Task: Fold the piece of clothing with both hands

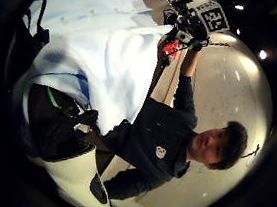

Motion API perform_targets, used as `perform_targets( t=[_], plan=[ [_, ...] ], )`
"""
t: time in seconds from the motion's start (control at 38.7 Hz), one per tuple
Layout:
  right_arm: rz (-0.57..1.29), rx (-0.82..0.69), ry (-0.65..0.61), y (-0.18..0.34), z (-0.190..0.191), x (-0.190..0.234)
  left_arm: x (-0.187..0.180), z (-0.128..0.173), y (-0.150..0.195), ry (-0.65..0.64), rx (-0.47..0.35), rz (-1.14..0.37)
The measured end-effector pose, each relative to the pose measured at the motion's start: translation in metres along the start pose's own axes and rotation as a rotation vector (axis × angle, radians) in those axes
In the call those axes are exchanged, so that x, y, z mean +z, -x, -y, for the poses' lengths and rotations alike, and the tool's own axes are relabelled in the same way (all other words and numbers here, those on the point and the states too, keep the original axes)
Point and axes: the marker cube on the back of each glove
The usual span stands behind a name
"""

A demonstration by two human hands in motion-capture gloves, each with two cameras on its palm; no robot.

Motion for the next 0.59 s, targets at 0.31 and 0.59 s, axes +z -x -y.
perform_targets(
  t=[0.31,0.59],
  plan=[
    [-0.013,0.239,0.014,-0.004,0.119,-0.065,-0.045,0.085,0.056,0.103,-0.504,-0.025],
    [-0.077,0.302,-0.017,-0.011,0.132,-0.037,-0.049,0.117,0.079,-0.032,-0.519,-0.073]
  ],
)
